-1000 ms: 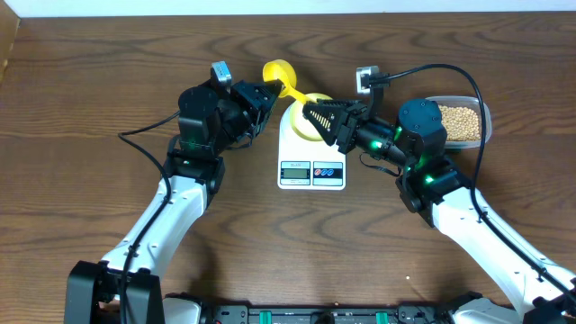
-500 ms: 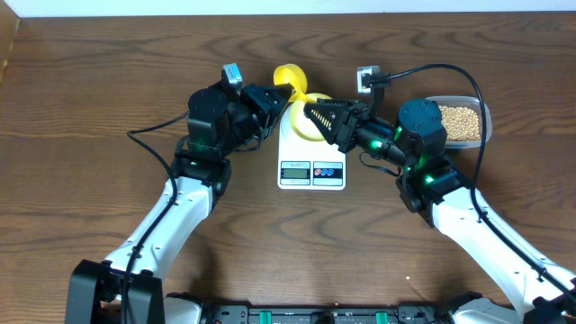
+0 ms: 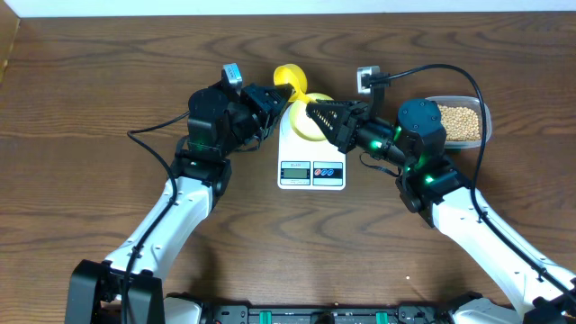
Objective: Scoop item into bowl and weigh 50g on scale
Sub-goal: 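Open the left gripper, releasing the scoop to the right gripper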
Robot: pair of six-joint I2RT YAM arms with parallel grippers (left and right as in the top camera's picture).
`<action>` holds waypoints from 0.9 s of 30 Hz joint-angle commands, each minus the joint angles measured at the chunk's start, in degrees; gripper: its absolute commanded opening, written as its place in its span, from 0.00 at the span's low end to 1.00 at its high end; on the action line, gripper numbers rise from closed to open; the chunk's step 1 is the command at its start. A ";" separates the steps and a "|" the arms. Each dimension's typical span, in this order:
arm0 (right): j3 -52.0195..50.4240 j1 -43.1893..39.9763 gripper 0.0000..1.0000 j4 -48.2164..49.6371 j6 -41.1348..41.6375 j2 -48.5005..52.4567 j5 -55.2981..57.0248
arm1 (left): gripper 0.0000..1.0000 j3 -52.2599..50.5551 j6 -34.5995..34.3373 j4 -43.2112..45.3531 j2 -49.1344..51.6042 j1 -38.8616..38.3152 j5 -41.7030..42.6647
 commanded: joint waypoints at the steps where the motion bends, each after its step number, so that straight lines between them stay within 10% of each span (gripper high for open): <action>1: 0.85 -0.42 0.29 -0.98 -2.23 -0.87 1.29 | 0.08 0.15 0.15 0.07 -0.76 0.09 -0.76; 27: 0.85 -2.05 0.24 1.38 -4.96 -0.90 -3.61 | 0.08 0.15 1.01 -1.16 -0.74 0.09 -0.74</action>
